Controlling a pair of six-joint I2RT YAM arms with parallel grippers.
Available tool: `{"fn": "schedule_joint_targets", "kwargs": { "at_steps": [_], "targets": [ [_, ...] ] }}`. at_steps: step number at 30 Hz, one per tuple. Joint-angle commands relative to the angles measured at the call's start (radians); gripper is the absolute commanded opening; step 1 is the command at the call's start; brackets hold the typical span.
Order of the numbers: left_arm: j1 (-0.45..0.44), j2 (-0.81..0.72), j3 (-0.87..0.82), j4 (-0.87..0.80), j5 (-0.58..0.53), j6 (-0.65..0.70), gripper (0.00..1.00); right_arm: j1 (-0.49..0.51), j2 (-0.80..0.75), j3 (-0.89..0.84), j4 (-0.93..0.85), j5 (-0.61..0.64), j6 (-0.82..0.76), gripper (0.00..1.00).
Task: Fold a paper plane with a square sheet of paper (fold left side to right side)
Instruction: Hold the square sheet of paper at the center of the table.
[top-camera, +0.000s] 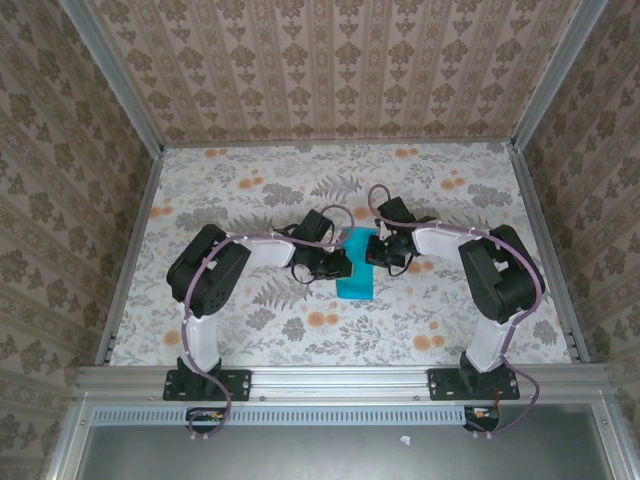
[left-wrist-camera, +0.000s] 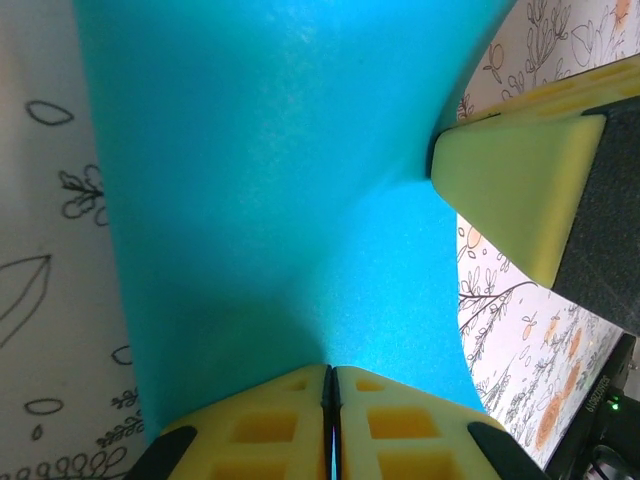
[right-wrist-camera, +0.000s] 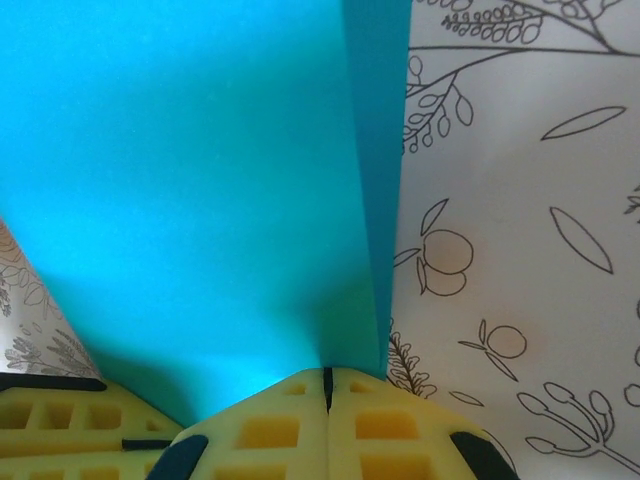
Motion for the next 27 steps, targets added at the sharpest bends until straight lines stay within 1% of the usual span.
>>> {"fn": "schedule_joint_targets", "kwargs": {
  "at_steps": [1, 4, 8, 15, 21, 27],
  "targets": [
    [-0.007, 0.000, -0.033, -0.045, -0.033, -0.018, 0.11, -0.004, -0.043, -0.018, 0.009, -0.037, -0.016, 0.00],
    [-0.007, 0.004, -0.030, -0.055, -0.041, -0.016, 0.11, -0.012, -0.070, -0.002, 0.029, -0.065, -0.021, 0.00],
    [-0.009, 0.005, -0.024, -0.063, -0.046, -0.015, 0.11, -0.011, -0.056, 0.018, 0.081, -0.113, -0.002, 0.00],
    [-0.013, 0.004, -0.014, -0.077, -0.050, -0.009, 0.11, -0.003, 0.049, 0.093, 0.116, -0.152, 0.022, 0.00],
    [-0.016, 0.004, -0.009, -0.081, -0.050, -0.005, 0.11, 0.000, 0.115, 0.138, 0.084, -0.130, 0.021, 0.00],
    [-0.018, 0.000, -0.010, -0.087, -0.043, 0.004, 0.11, -0.001, 0.155, 0.156, 0.010, -0.081, 0.017, 0.00]
  ]
}}
